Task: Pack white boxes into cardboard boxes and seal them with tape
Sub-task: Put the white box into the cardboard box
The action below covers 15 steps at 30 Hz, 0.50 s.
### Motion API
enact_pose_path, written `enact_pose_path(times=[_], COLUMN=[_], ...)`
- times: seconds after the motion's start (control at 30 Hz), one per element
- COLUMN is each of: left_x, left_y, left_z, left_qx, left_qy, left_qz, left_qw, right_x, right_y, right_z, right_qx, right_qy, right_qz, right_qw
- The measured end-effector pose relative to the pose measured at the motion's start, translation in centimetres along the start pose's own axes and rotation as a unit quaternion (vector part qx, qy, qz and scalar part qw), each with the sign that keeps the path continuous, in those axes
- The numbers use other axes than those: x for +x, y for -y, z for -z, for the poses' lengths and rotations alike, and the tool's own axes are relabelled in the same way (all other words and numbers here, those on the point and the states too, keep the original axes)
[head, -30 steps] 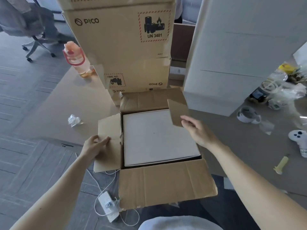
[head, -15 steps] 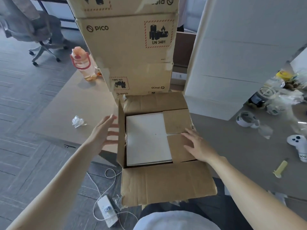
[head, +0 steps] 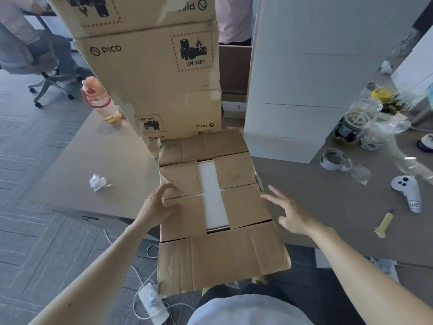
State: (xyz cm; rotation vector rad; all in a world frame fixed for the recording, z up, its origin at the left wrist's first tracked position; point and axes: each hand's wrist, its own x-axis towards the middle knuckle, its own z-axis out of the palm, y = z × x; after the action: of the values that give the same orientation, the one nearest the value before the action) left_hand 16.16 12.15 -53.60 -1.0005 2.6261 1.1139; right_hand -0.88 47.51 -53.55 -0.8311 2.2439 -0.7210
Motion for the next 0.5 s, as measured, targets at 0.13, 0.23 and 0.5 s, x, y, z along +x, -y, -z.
enact_pose_path(times=[0.13, 0.23, 0.5], left_x=[0.5, 1.3, 4.0], left_y=[0.3, 0.4, 0.5], left_z=[0.7, 1.6, 4.9], left_qx=[-0.017, -0.095, -0.297], left_qy=[0.013, 0.008, 0.012], left_qz=[0.014, 0.059, 0.169], left_qw=[1.0, 0.994, 0.94], right_x=[-1.2, -0.8, 3.8], right_y=[-0.9, -0.7, 2.0], right_z=[-0.1, 0.3, 0.4], right_qx=[-0.007, 0.026, 0.209], right_qy=[0.106, 0.093, -0.044], right_qz=[-0.001, 0.01, -0.106], right_qw=[0.994, 0.995, 0.971])
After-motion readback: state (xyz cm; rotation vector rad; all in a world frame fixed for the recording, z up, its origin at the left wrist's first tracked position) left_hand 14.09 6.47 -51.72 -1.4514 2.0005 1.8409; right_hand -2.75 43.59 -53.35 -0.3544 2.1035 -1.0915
